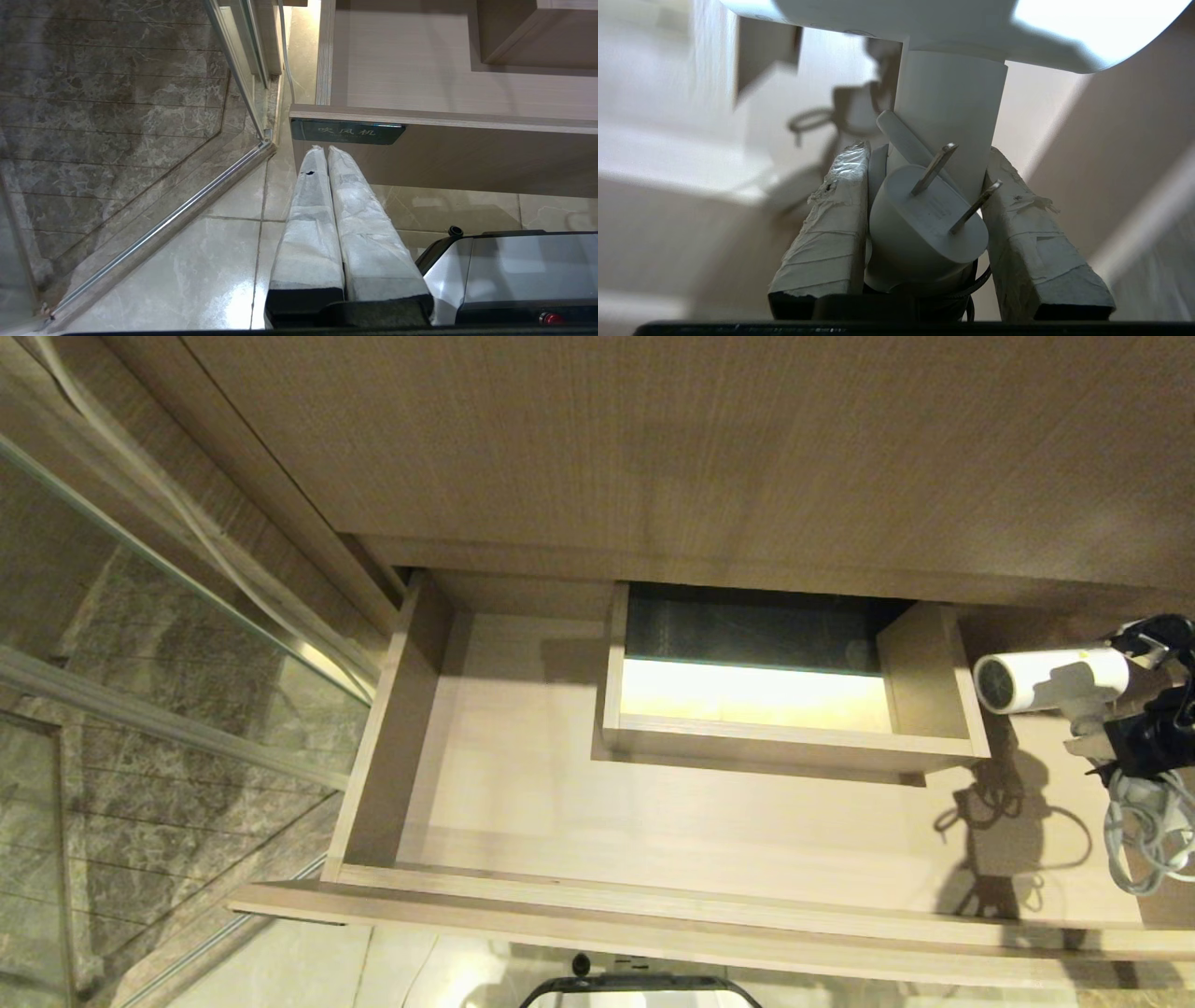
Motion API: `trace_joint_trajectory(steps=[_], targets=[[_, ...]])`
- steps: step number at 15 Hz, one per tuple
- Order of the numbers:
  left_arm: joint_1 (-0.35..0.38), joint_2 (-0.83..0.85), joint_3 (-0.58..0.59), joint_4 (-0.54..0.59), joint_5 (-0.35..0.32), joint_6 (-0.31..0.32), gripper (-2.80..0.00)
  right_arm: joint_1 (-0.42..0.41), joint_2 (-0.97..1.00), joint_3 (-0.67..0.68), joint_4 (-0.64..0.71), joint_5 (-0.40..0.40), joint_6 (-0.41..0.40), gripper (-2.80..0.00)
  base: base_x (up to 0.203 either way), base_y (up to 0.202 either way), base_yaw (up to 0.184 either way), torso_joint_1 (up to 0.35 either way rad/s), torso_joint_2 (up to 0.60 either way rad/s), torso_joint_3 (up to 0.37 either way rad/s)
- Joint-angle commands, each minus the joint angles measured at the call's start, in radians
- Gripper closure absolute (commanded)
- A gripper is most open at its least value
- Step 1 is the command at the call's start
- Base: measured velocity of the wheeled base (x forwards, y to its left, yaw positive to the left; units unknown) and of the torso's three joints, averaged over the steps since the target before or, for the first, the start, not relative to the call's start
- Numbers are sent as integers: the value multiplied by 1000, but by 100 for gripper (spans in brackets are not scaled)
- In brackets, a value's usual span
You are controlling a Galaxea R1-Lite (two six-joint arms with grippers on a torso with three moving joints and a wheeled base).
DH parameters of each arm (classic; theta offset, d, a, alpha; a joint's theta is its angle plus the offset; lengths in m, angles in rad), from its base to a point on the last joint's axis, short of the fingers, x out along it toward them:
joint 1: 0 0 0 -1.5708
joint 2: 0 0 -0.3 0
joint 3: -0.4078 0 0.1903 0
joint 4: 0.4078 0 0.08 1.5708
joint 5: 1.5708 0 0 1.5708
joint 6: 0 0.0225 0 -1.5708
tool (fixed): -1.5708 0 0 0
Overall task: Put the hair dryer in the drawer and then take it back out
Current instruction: Place it on the countertop
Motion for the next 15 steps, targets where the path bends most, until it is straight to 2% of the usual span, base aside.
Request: trace_joint_trajectory(steps=[1,3,6,11,15], targets=[[0,0,2,0,0,0,0,-6,-215,98,12,-29,-4,0,0,0,0,0,0,0],[0,0,0,0,0,0,0,-7,-335,165,20,-48,-13,0,0,0,0,0,0,0],[1,0,2,0,0,0,0,-8,-533,251,26,-57,-86,0,0,0,0,0,0,0],[1,0,2,0,0,0,0,-8,-826,354,25,-61,-156,0,0,0,0,0,0,0],[0,0,2,0,0,0,0,-8,-922,386,24,-60,-174,0,0,0,0,0,0,0]])
